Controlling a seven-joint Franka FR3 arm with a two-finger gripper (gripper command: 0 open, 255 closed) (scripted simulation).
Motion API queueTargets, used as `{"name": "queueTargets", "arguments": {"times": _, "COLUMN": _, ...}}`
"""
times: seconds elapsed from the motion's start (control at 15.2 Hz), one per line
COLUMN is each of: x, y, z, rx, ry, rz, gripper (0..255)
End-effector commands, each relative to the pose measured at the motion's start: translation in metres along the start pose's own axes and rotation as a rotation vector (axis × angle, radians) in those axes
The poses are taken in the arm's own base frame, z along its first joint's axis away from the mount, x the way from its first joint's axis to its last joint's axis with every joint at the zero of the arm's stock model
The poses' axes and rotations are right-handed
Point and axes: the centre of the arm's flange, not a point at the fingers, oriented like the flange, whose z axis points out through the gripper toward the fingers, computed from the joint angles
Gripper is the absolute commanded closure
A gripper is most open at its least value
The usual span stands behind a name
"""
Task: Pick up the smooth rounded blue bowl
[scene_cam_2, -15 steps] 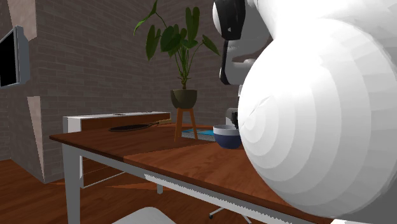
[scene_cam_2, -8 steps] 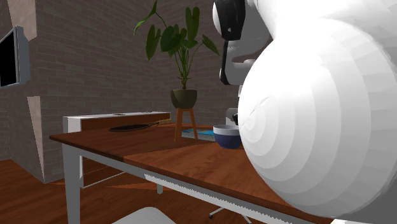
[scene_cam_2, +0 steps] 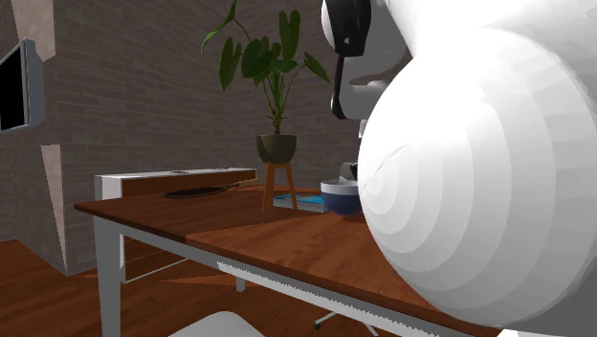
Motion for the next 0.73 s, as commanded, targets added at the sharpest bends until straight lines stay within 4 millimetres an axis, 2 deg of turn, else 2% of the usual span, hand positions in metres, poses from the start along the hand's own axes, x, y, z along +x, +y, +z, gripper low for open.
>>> {"name": "queueTargets", "arguments": {"times": 0.0, "x": 0.000, "y": -0.002, "z": -0.012, "rx": 0.000, "ry": 0.000, "rz": 0.000, "gripper": 255}}
{"name": "queueTargets", "arguments": {"times": 0.53, "x": 0.003, "y": -0.006, "z": -0.054, "rx": 0.000, "ry": 0.000, "rz": 0.000, "gripper": 255}}
{"name": "queueTargets", "arguments": {"times": 0.66, "x": 0.003, "y": -0.006, "z": -0.054, "rx": 0.000, "ry": 0.000, "rz": 0.000, "gripper": 255}}
